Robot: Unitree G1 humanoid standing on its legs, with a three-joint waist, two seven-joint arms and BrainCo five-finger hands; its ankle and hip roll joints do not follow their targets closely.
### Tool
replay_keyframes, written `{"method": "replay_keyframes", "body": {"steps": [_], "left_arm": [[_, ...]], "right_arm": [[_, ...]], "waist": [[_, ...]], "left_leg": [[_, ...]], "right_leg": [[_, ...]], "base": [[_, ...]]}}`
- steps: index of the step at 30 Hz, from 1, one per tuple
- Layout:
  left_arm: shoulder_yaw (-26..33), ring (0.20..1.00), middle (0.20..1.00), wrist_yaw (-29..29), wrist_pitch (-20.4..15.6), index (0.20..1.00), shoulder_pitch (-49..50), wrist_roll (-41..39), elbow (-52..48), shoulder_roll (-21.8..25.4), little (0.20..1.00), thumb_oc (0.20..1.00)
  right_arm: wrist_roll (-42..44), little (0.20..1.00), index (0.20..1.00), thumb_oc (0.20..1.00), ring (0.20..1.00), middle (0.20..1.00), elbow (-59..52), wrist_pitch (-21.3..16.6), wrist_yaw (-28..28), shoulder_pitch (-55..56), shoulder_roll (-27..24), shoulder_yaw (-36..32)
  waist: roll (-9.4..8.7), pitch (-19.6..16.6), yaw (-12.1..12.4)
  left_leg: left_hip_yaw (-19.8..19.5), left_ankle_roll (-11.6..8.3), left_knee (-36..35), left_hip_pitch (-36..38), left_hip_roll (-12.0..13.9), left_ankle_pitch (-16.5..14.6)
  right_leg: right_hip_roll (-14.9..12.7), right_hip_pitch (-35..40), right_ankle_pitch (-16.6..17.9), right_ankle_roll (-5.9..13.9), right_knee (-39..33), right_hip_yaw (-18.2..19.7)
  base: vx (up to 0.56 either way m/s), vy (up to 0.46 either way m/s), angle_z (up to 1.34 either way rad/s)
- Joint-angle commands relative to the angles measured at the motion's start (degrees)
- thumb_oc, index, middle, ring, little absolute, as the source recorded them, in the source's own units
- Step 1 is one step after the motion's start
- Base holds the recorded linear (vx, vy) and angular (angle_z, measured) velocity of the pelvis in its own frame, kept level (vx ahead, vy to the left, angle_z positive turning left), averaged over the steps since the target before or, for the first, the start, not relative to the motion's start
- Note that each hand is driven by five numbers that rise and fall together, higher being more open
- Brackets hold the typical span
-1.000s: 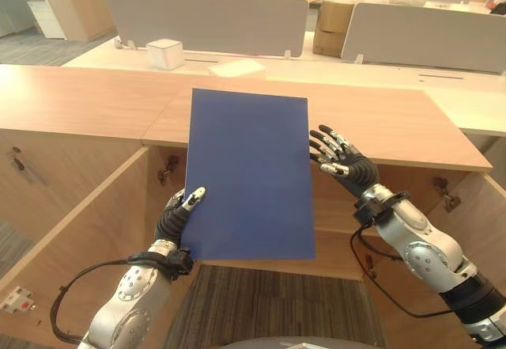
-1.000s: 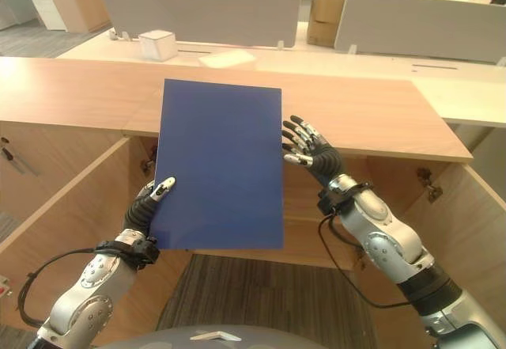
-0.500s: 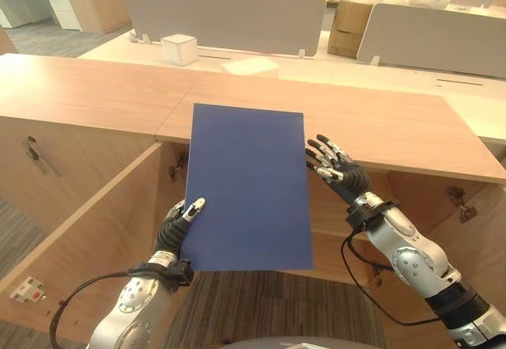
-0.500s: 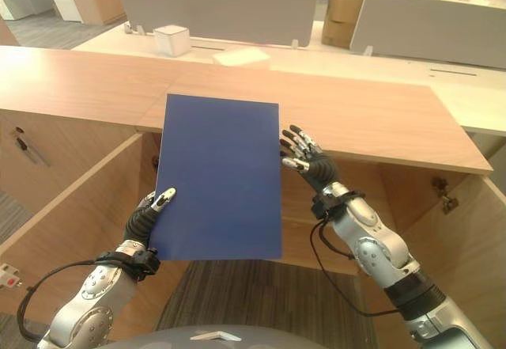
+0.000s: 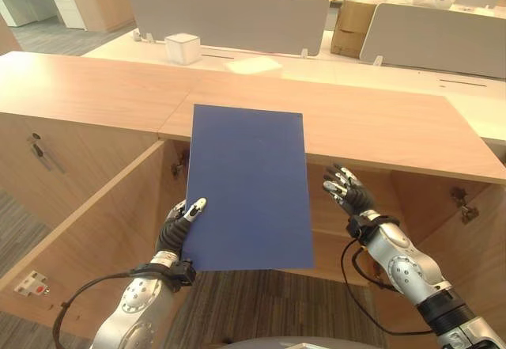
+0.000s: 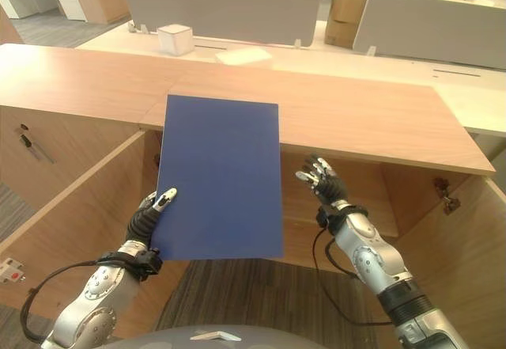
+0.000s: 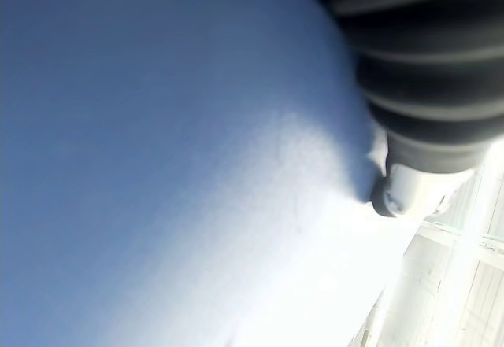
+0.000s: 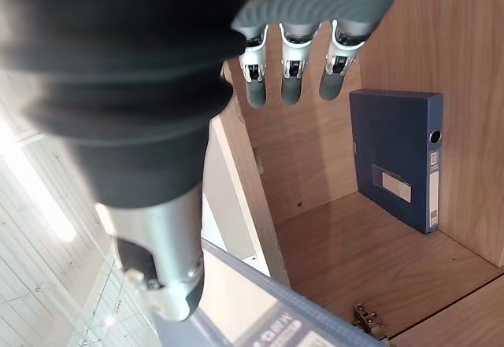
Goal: Put the empty folder in the office cabinet
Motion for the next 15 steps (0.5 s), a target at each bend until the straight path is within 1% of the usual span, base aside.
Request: {"method": "replay_keyframes", "body": {"steps": [1,3,7,12,14,15], "left_arm": [[3.1,0.200,0.200,-0.7,-3.2,0.200,-2.8,2.2,-3.3,1.4,0.200,0.200],[3.0,0.200,0.200,-0.8,-3.2,0.200,-2.9,2.2,-3.4,1.5,0.200,0.200],[1.9,0.200,0.200,-1.5,-3.2,0.200,-3.9,2.1,-3.3,2.2,0.200,0.200],[1.7,0.200,0.200,-2.0,-3.6,0.200,-4.0,1.8,-3.3,2.5,0.200,0.200],[1.5,0.200,0.200,-2.2,-3.9,0.200,-4.2,1.6,-3.2,2.8,0.200,0.200],[1.1,0.200,0.200,-2.4,-4.0,0.200,-4.4,1.7,-3.0,3.0,0.200,0.200]], "right_arm": [[-1.1,1.000,1.000,1.000,1.000,1.000,-2.9,-0.5,2.0,-5.1,-0.1,2.4],[-0.6,1.000,1.000,1.000,1.000,1.000,-3.9,-0.3,2.7,-5.3,-0.5,3.5],[3.1,1.000,1.000,1.000,1.000,1.000,-10.3,0.0,7.1,-8.8,-3.3,9.6],[5.2,1.000,1.000,1.000,1.000,1.000,-13.1,-0.6,9.2,-11.2,-5.0,12.4],[5.6,1.000,1.000,1.000,1.000,1.000,-14.0,-0.6,10.0,-12.5,-6.0,13.9],[6.1,1.000,1.000,1.000,1.000,1.000,-15.1,-0.3,10.7,-13.8,-7.3,15.7]], "waist": [[-2.09,-1.5,0.3],[-2.08,-1.4,0.3],[-2.31,-1.4,0.7],[-2.43,-1.5,1.0],[-2.56,-1.4,1.2],[-2.77,-1.4,1.4]], "left_leg": [[-1.3,-1.39,0.0,0.3,1.2,-6.5],[-1.3,-1.40,0.0,0.3,1.2,-6.4],[-1.3,-1.49,0.0,0.1,1.2,-6.2],[-1.4,-1.55,0.0,-0.1,1.2,-6.1],[-1.5,-1.55,0.0,-0.2,1.2,-6.0],[-1.5,-1.57,0.0,-0.3,1.2,-5.9]], "right_leg": [[-5.1,-1.9,-0.2,4.73,-0.1,-1.9],[-5.1,-1.9,-0.1,4.73,-0.1,-1.9],[-5.1,-2.1,0.0,4.82,-0.1,-1.9],[-5.2,-2.2,0.0,4.86,-0.1,-2.0],[-5.2,-2.3,0.1,4.88,-0.1,-2.1],[-5.2,-2.3,0.1,4.93,-0.1,-2.1]], "base": [[0.00,0.000,0.00],[0.00,0.000,0.00],[0.00,0.000,0.00],[0.00,0.000,0.00],[0.00,0.000,0.00],[0.00,0.000,0.00]]}}
